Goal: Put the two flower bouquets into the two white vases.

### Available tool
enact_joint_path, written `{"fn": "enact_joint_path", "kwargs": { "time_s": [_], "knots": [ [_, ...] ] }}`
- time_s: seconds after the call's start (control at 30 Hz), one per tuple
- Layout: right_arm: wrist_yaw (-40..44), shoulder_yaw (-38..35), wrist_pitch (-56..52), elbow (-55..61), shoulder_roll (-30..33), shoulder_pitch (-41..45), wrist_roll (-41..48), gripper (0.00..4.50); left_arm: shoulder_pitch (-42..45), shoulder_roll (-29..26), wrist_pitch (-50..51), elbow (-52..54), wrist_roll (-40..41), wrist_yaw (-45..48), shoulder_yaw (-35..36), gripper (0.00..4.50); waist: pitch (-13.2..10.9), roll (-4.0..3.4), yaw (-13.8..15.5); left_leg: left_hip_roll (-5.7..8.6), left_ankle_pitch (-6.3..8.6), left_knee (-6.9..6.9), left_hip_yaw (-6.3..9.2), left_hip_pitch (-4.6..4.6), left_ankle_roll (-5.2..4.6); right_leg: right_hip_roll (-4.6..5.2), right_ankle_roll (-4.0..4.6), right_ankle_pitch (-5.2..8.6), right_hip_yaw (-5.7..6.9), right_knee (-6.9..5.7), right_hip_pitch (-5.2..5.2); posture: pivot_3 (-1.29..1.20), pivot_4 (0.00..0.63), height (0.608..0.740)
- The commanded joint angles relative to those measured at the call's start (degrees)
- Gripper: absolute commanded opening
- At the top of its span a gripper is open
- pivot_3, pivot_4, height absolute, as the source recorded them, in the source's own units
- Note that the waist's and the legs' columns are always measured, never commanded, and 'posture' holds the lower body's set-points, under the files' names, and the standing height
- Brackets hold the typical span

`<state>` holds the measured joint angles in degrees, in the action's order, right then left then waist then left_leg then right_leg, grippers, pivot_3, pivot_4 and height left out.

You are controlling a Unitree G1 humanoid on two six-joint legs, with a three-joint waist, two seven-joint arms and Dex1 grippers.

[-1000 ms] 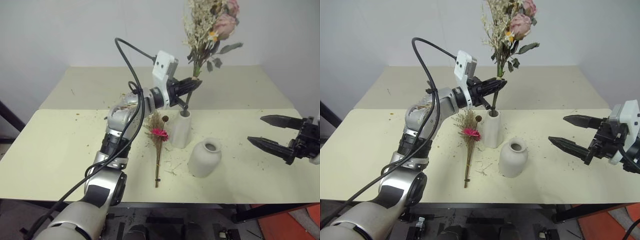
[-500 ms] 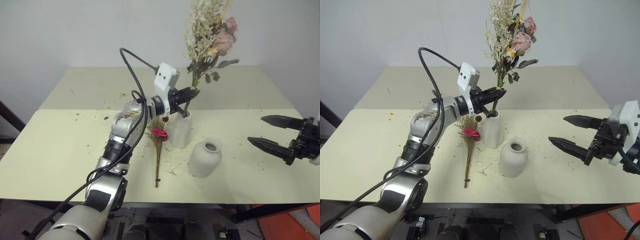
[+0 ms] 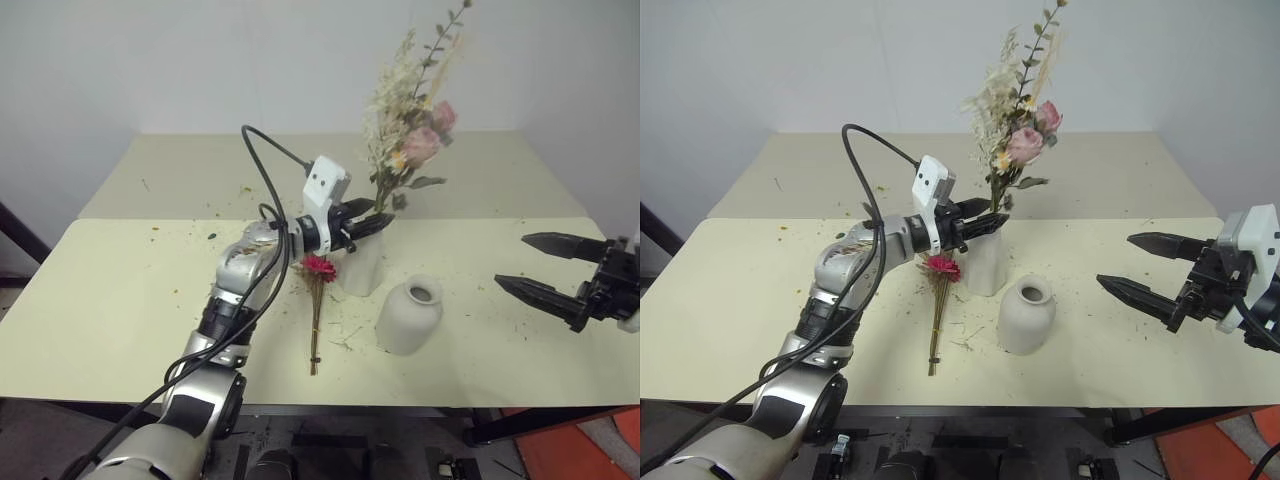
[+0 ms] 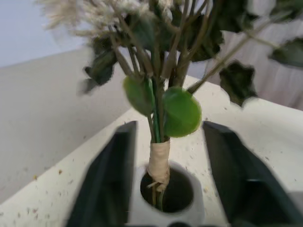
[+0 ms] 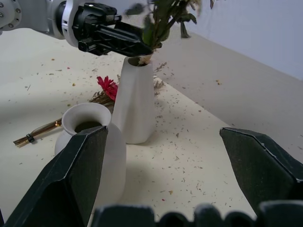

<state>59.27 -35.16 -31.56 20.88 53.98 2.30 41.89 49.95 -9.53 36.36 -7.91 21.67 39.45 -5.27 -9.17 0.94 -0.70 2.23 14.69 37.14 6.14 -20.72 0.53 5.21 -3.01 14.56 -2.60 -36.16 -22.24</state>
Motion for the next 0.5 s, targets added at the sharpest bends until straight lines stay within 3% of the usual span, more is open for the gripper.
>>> {"fn": "enact_joint_path", "kwargs": {
  "time_s": [0.03,0.1,0.17,0.33,0.5],
  "knots": [
    [-0.45,-1.23,1.36,1.01,0.08,1.03,0.93,4.5,-1.5,-1.99,3.74,7.58,3.12,0.14,2.11,3.44,0.0,-0.01,-0.03,0.0,0.0,0.0,0.0,0.01,0.0,0.0,0.0,0.0,-0.01,0.0,0.0,0.0,0.15,0.74],
    [-0.44,-1.0,1.39,0.82,0.15,1.32,0.91,4.5,-3.13,-3.92,5.46,10.69,3.84,0.15,2.58,4.1,0.01,-0.01,-0.07,-0.01,0.0,0.0,0.0,0.02,0.0,0.0,0.0,0.0,-0.01,0.0,0.0,0.0,0.15,0.74],
    [-0.32,-0.7,1.45,0.51,0.21,1.61,0.79,4.5,-4.05,-5.74,7.17,12.84,4.67,-0.28,3.54,4.48,0.01,-0.02,-0.09,-0.02,0.0,-0.01,0.0,0.04,0.0,-0.01,0.0,0.0,-0.02,-0.01,0.01,0.0,0.15,0.74],
    [-0.01,0.17,1.52,-0.16,0.37,2.43,0.62,4.5,-4.36,-9.63,11.44,16.03,7.87,-1.05,7.42,4.48,0.01,-0.02,0.0,-0.02,0.0,0.02,0.0,0.06,0.0,-0.01,0.0,0.0,-0.01,-0.02,0.03,0.0,0.15,0.74],
    [0.56,0.58,1.37,-0.48,0.54,2.55,0.55,4.5,-6.74,-17.56,19.39,20.9,11.17,-0.3,9.69,4.48,0.02,-0.04,-0.28,-0.03,0.0,-0.02,0.0,0.05,0.0,-0.02,0.0,0.0,-0.01,0.02,0.02,0.0,0.15,0.74]
  ]
}}
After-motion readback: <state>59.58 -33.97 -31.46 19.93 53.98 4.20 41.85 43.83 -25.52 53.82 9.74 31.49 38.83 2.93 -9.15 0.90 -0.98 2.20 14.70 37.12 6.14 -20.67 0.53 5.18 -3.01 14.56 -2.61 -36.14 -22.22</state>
